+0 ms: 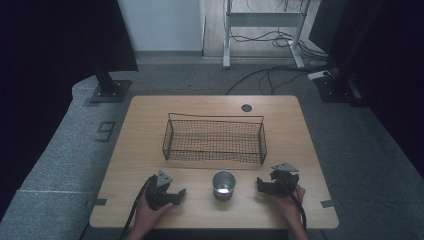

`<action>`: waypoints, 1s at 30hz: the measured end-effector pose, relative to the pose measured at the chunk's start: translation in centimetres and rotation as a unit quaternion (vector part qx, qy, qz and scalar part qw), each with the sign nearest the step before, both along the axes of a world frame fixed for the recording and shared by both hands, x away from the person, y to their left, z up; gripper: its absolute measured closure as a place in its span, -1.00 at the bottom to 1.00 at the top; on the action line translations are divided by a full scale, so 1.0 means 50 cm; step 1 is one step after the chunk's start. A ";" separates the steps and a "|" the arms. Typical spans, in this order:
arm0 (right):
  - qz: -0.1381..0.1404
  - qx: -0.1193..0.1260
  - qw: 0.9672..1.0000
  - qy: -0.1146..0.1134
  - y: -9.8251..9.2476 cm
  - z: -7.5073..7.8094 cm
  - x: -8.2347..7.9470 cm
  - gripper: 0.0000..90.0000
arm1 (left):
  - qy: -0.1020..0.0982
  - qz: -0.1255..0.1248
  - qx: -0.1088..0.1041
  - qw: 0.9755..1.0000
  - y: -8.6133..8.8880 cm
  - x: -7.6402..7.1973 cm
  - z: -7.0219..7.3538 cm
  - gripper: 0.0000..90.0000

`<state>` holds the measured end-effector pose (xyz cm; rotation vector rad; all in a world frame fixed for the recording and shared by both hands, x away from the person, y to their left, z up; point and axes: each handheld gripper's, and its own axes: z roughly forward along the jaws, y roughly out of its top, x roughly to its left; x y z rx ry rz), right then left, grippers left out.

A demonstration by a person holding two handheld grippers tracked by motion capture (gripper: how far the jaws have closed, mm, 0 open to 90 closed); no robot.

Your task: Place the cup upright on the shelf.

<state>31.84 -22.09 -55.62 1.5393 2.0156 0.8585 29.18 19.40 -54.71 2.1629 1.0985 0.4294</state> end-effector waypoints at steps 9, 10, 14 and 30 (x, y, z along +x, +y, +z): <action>-0.003 0.000 1.000 0.001 -0.004 0.000 -0.008 -1.00 | 0.000 0.000 0.000 1.000 0.000 0.000 0.000 -0.64; -0.003 0.001 1.000 0.001 -0.004 0.000 -0.009 -1.00 | 0.000 0.000 0.000 1.000 0.000 0.000 0.000 -0.64; 0.000 0.002 1.000 0.000 -0.008 0.001 -0.010 -0.98 | 0.000 0.000 0.000 1.000 0.000 0.000 0.000 -0.64; 0.026 0.036 0.999 -0.021 0.003 0.031 -0.038 -0.92 | 0.000 0.000 0.000 1.000 0.000 0.000 0.000 -0.64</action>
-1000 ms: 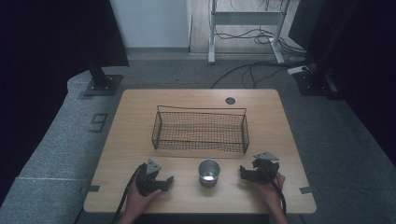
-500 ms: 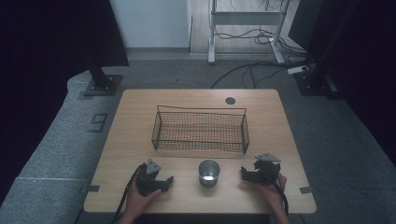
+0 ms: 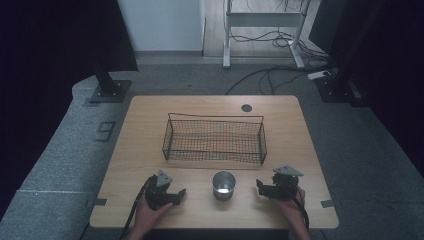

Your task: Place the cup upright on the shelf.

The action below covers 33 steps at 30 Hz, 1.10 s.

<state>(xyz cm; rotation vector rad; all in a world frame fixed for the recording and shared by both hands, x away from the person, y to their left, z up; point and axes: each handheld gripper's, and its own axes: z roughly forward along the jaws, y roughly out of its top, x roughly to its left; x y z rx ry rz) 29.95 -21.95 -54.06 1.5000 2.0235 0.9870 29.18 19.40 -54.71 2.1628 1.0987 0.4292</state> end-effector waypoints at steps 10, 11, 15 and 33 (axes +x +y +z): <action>0.023 0.027 0.999 -0.029 0.019 0.038 -0.027 -0.86 | 0.000 0.000 0.000 1.000 0.000 0.000 0.000 -0.64; 0.026 0.029 0.999 -0.032 0.023 0.042 -0.030 -0.86 | 0.000 0.000 0.000 1.000 0.000 0.000 0.000 -0.64; 0.043 0.037 0.998 -0.042 0.038 0.059 -0.042 -0.85 | 0.000 0.000 0.001 1.000 0.000 0.000 0.000 -0.64; 0.094 0.072 0.991 -0.068 0.087 0.107 -0.075 -0.81 | 0.000 0.000 0.000 1.000 0.000 0.000 0.000 -0.64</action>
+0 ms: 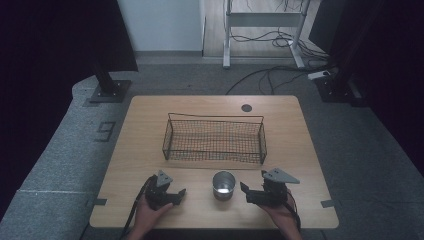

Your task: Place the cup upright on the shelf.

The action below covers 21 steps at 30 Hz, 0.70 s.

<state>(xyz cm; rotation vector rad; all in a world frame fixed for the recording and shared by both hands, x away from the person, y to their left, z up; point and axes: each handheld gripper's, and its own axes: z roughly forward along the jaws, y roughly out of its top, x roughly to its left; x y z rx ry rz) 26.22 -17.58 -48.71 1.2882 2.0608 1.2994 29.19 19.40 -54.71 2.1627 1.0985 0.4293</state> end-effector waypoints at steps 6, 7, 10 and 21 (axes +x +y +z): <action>0.014 0.010 1.000 -0.007 0.011 0.009 -0.006 -0.82 | 0.000 0.001 0.000 1.000 0.000 0.000 0.000 -0.64; 0.014 0.010 1.000 -0.007 0.011 0.009 -0.006 -0.82 | 0.000 0.001 0.000 1.000 0.000 0.000 0.000 -0.64; 0.021 0.012 1.000 -0.009 0.021 0.011 -0.008 -0.82 | 0.000 0.000 0.001 1.000 0.000 0.000 0.000 -0.64; 0.045 0.015 0.999 -0.009 0.052 0.017 -0.014 -0.82 | 0.000 0.000 0.001 1.000 0.000 0.000 0.000 -0.64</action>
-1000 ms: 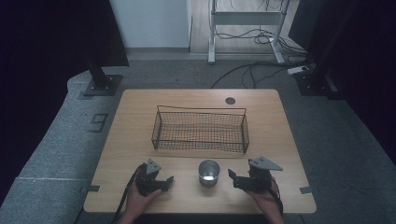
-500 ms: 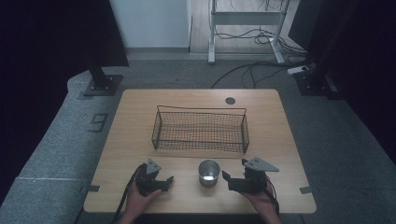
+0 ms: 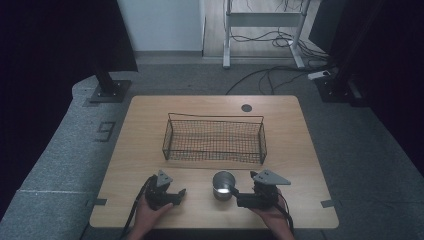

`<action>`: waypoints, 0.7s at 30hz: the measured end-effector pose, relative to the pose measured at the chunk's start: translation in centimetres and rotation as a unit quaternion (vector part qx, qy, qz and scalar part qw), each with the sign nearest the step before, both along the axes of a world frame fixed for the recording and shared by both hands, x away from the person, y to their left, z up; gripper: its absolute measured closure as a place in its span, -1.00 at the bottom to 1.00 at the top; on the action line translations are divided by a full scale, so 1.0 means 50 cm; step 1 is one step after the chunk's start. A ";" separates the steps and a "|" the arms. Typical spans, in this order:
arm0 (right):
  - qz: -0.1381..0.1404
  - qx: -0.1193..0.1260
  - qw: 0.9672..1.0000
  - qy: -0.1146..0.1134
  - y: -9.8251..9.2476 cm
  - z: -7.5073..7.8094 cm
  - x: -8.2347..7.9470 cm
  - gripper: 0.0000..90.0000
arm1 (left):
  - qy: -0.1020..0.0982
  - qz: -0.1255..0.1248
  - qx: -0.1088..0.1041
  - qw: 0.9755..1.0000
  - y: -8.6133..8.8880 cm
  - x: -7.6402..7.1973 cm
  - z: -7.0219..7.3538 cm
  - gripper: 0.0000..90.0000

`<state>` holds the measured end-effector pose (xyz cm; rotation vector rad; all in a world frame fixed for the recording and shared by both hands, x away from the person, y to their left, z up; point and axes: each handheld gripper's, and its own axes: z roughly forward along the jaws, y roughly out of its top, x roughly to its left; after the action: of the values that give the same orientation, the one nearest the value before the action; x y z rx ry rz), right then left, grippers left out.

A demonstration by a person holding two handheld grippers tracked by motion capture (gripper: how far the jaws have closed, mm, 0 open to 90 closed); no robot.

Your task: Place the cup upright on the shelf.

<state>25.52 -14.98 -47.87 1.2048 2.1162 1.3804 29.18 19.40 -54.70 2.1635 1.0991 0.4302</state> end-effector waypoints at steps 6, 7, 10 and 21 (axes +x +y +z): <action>0.012 0.002 1.000 -0.003 0.011 0.000 -0.002 -0.82 | 0.000 0.000 0.000 1.000 0.000 0.000 0.000 -0.64; 0.016 0.002 1.000 -0.001 0.017 -0.002 -0.003 -0.83 | 0.000 0.000 -0.001 1.000 0.000 0.000 0.000 -0.64; 0.022 -0.003 1.000 0.000 0.027 -0.003 -0.005 -0.83 | 0.000 0.000 0.000 1.000 0.000 0.000 0.000 -0.64; 0.037 -0.010 0.999 0.010 0.057 -0.013 -0.004 -0.89 | 0.000 0.000 0.000 1.000 0.000 0.000 0.000 -0.64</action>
<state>25.30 -12.14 -48.49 1.1476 2.2039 1.3798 29.18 19.40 -54.70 2.1636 1.0990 0.4300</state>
